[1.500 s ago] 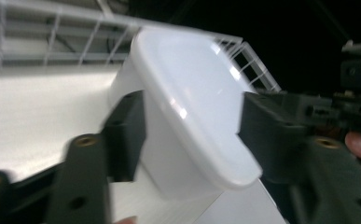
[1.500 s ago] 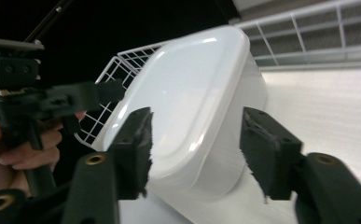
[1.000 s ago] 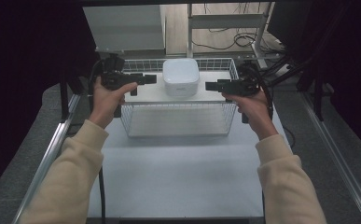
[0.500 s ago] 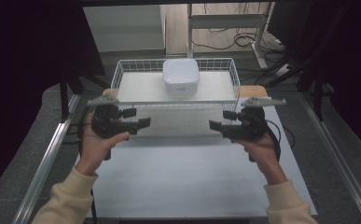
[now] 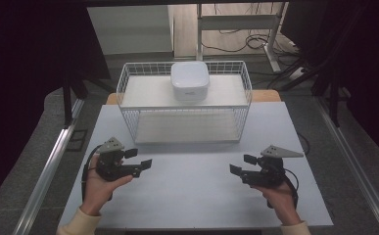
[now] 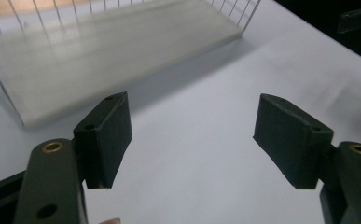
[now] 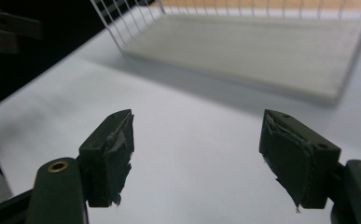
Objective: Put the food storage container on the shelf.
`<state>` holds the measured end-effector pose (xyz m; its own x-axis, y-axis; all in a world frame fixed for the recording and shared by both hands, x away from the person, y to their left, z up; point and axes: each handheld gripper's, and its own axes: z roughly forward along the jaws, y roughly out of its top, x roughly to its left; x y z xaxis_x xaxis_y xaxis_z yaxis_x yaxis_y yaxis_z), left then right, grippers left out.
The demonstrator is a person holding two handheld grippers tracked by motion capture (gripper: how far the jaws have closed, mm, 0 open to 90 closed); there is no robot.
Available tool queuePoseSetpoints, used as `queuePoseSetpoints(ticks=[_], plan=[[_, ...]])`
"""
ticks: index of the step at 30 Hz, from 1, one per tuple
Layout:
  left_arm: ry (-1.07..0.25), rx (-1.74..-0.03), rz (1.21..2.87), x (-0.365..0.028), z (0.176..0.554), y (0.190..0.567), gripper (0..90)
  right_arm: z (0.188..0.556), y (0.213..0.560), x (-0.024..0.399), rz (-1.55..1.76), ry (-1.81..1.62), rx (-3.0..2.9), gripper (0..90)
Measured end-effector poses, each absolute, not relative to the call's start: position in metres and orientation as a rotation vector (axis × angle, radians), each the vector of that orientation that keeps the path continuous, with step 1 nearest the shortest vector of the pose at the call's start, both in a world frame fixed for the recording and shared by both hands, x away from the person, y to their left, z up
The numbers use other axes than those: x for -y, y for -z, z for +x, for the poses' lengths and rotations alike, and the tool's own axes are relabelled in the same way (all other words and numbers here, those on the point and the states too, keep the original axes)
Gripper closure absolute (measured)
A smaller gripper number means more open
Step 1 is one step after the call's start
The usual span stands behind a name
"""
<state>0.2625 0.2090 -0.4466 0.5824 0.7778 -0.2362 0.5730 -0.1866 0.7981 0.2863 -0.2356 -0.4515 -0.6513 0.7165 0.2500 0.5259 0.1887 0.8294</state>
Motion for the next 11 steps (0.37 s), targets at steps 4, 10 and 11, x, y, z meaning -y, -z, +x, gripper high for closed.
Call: queuePoseSetpoints(ticks=[4,10,11], plan=[[-0.311,-1.105,1.915,-0.2116,0.2626,0.4530,27.3,0.2845,0.4595,0.2359,1.188,-1.401,-2.263,26.0],[-0.291,-1.099,1.908,-0.2120,0.2601,0.4559,27.0,0.2798,0.4559,0.2311,1.091,-1.400,-2.220,21.0],[-0.291,-1.098,1.910,-0.2126,0.2599,0.4572,26.8,0.2797,0.4568,0.2309,1.078,-1.389,-2.215,20.2]])
